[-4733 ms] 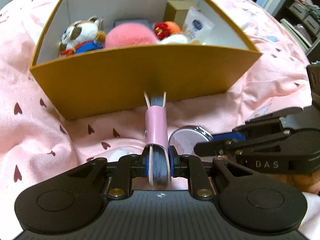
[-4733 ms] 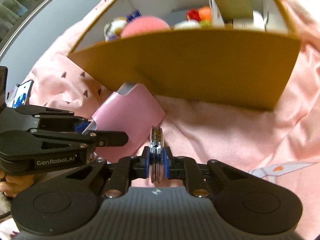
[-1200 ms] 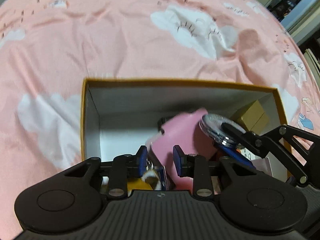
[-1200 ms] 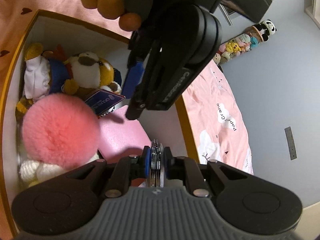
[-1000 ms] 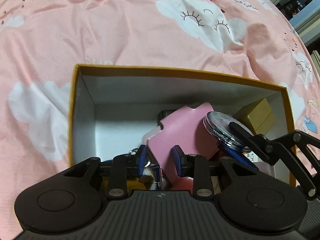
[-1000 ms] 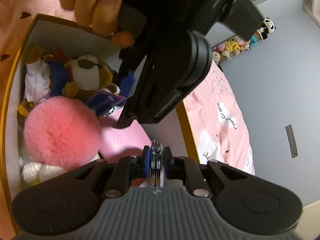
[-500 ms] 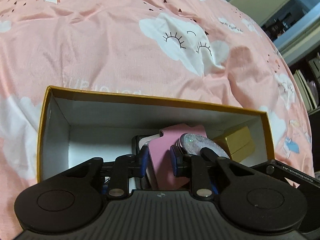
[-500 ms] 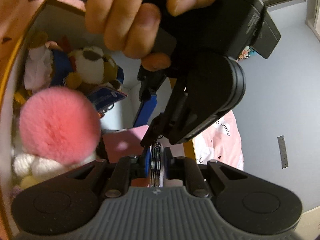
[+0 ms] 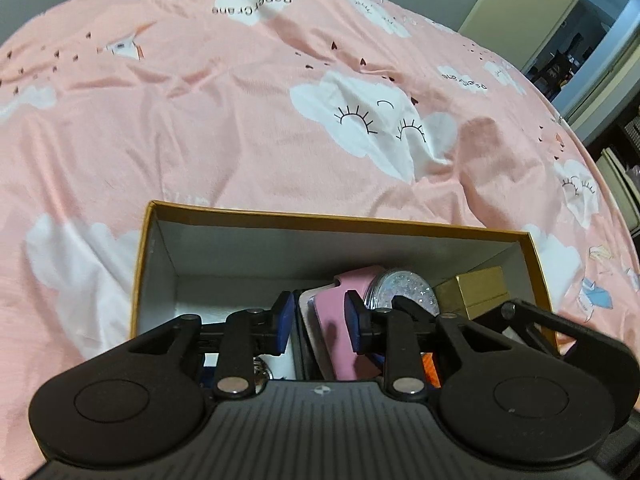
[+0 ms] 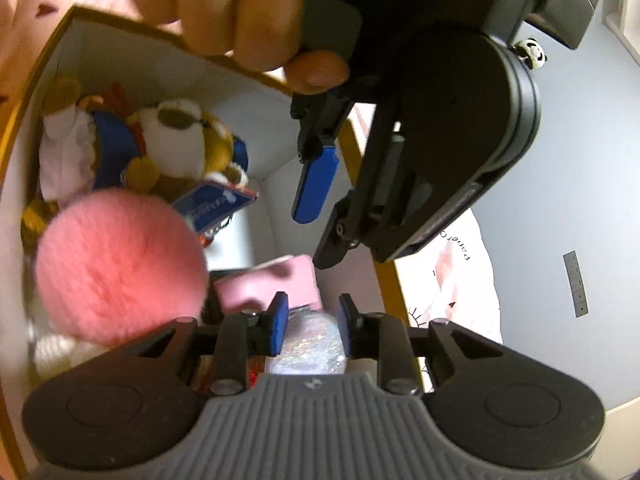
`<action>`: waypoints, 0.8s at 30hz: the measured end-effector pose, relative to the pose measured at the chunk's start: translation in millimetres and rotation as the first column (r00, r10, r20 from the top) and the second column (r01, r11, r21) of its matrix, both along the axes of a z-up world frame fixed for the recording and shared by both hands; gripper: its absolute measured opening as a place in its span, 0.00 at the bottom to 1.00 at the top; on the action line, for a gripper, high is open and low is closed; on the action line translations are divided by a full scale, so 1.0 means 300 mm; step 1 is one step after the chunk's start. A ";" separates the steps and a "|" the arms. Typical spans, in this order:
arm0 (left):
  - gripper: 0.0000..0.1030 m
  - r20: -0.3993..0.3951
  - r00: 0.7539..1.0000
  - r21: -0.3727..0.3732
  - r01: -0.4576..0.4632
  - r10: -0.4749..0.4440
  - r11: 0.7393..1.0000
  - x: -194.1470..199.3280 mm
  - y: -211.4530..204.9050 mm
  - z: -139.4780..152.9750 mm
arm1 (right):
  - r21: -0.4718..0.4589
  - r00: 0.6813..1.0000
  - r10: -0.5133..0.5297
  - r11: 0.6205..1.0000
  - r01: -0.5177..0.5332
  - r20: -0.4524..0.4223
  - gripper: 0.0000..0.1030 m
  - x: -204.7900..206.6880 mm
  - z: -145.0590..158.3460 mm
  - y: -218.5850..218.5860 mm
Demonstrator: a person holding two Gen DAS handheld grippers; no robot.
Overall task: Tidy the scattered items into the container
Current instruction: 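Lower the compact mirror into the box and open the right tool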
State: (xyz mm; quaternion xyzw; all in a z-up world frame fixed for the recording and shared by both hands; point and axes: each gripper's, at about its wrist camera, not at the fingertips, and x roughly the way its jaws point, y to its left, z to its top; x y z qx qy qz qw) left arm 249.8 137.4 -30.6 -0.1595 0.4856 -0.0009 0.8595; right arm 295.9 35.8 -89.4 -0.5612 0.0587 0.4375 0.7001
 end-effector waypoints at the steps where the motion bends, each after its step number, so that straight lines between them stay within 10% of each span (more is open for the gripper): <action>1: 0.34 0.005 1.000 0.006 -0.002 0.002 1.000 -0.007 -0.002 0.006 | 0.008 1.000 -0.003 1.000 0.003 -0.010 0.27 0.001 0.009 0.002; 13: 0.57 0.182 0.983 0.176 -0.013 -0.020 0.984 -0.164 -0.064 0.168 | 0.194 0.965 -0.150 0.962 0.193 -0.214 0.37 0.031 0.199 -0.047; 24: 0.73 0.321 0.945 0.305 -0.039 -0.064 0.951 -0.316 -0.180 0.300 | 0.388 0.845 -0.259 0.799 0.459 -0.468 0.58 0.012 0.373 -0.175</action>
